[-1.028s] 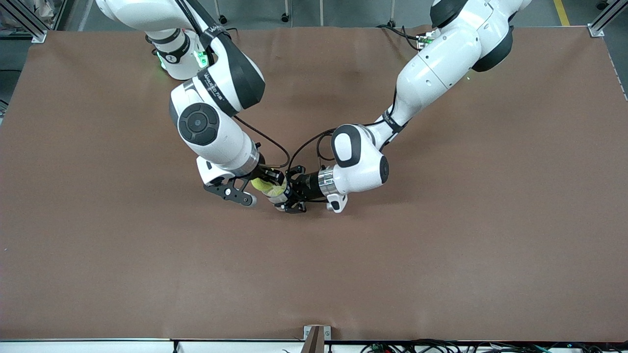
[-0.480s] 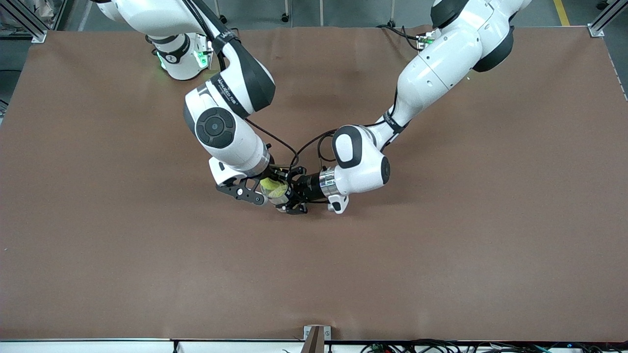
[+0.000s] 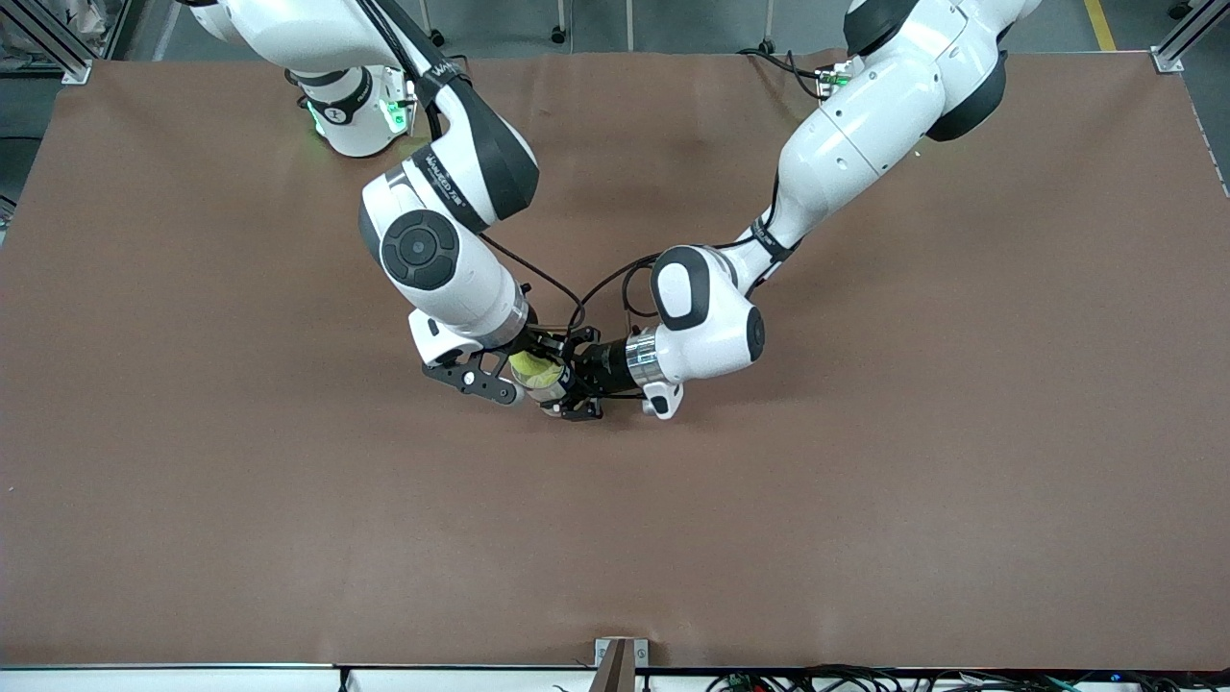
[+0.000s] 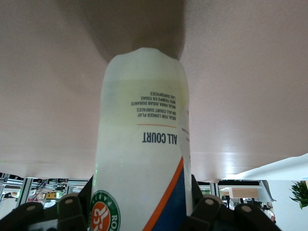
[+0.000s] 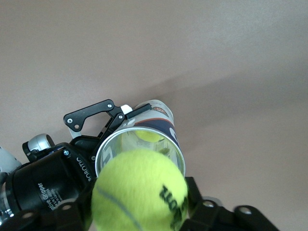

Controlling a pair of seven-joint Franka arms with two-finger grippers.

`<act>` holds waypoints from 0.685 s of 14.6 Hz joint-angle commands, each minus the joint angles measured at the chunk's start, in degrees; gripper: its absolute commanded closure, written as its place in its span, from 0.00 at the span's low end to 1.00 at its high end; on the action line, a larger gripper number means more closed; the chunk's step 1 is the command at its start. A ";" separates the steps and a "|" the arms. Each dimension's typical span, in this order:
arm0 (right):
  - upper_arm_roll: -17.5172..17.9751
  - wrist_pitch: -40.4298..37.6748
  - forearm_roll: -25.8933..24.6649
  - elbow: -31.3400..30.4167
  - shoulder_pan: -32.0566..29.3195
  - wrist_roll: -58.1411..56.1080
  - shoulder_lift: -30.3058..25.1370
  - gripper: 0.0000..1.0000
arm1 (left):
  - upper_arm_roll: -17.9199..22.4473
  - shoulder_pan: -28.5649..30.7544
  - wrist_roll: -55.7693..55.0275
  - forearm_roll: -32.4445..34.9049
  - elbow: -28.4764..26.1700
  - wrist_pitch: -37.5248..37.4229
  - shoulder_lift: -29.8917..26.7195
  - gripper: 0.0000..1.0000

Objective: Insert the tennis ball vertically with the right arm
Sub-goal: 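Lower the ball into the can and open the right gripper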

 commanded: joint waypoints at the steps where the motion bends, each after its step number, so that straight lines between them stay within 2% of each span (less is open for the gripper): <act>1: -0.35 0.09 0.72 1.33 0.45 0.73 0.67 0.00 | -0.04 -0.17 -0.21 -1.26 -0.01 0.45 -0.58 0.27; 6: -0.62 -1.49 0.46 1.33 -0.43 -0.24 -1.17 0.00 | -0.04 -0.17 -0.30 -1.26 -0.09 0.45 -0.58 0.27; 10: -0.79 -16.93 0.20 0.46 -5.60 -2.85 -10.20 0.00 | -0.04 -0.17 -0.47 -1.43 -0.09 0.45 -0.41 0.26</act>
